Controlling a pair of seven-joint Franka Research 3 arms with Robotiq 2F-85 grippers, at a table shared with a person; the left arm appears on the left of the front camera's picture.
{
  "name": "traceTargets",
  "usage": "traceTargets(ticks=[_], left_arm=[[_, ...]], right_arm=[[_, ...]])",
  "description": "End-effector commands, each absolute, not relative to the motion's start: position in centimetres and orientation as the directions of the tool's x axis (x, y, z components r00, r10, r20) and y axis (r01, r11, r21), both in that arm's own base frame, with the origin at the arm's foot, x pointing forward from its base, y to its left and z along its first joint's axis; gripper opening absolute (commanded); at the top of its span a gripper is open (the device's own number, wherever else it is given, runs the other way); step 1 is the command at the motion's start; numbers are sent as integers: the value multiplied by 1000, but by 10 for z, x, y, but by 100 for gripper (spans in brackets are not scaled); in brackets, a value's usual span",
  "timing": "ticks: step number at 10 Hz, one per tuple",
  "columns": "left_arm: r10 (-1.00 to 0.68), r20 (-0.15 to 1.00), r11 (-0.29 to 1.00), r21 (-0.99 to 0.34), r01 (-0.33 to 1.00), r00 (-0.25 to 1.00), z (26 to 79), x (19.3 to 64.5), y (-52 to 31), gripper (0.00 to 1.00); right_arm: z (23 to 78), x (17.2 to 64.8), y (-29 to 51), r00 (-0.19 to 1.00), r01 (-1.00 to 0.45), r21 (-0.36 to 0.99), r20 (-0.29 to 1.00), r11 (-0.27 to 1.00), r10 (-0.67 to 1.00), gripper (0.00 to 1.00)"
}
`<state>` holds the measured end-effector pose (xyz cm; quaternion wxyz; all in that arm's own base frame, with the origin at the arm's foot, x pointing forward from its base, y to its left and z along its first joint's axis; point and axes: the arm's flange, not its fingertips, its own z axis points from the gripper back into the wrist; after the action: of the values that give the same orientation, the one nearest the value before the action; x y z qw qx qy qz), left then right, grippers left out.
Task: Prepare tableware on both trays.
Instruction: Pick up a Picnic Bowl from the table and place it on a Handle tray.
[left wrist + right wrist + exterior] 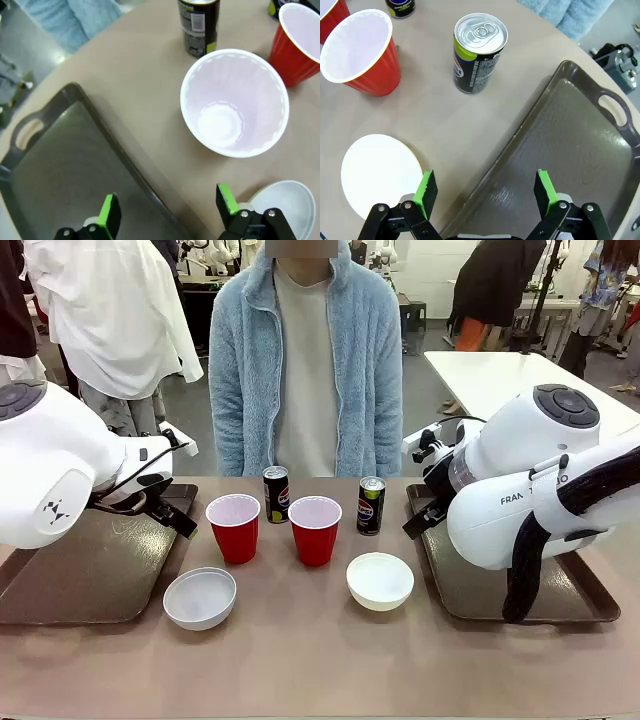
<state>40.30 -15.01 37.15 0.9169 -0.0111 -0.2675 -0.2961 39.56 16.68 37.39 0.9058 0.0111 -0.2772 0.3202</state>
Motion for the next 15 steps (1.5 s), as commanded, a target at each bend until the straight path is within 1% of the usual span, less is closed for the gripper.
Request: traceTargets(ticks=[1, 13, 14, 15], left_arm=[[-537, 497, 824, 138, 549, 681, 371, 403, -150, 100], [-537, 497, 824, 138, 549, 682, 371, 403, -150, 100], [-589, 436, 805, 235, 545, 681, 387, 368, -147, 100], [-592, 344, 806, 219, 550, 729, 401, 331, -127, 100]], right_arm=[[374, 396, 167, 641, -586, -157, 509, 795, 574, 100], [374, 396, 167, 641, -586, -157, 509, 795, 574, 100], [397, 369, 163, 686, -572, -78, 499, 816, 529, 100], [420, 328, 152, 761, -539, 2, 430, 842, 485, 100]])
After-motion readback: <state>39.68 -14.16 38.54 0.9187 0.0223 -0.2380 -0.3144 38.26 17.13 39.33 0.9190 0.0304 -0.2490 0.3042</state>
